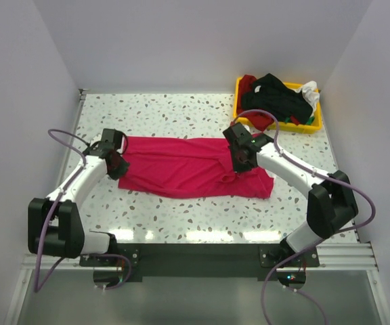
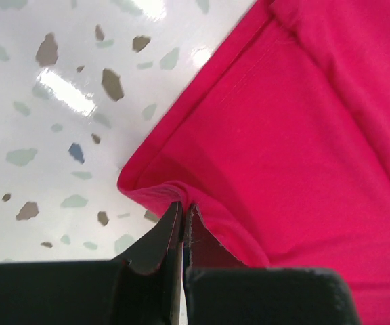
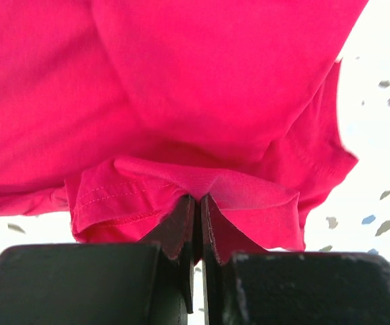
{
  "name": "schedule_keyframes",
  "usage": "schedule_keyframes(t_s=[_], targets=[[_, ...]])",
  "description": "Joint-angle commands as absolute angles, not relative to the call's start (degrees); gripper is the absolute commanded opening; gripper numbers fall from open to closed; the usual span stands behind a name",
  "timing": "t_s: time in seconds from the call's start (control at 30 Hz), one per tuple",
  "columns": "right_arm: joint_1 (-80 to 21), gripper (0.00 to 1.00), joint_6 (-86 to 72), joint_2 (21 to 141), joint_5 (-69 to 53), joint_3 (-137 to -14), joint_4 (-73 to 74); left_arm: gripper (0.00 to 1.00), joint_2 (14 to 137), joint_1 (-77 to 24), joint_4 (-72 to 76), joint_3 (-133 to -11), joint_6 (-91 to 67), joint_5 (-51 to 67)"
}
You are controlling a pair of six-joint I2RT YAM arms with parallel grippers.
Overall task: Fold and stack the t-shirts
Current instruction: Fold the tshirt
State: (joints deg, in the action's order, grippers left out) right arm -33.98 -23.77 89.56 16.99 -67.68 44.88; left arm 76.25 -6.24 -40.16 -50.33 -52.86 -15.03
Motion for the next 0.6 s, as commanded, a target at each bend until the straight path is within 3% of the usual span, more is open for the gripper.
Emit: schedule_keyframes(t_s=[0.0,0.57], targets=[[-31.7,0.00,-21.4,91.6,16.8,-72.4,41.8,0.00,79.1,-5.5,-36.0,-54.8,-51.2,-16.6],[-23.0,0.00,-15.7,102.4,13.6,-80.7,32.9,0.00,92.5,-4.0,-30.6,-64.2,-50.3,-19.5]])
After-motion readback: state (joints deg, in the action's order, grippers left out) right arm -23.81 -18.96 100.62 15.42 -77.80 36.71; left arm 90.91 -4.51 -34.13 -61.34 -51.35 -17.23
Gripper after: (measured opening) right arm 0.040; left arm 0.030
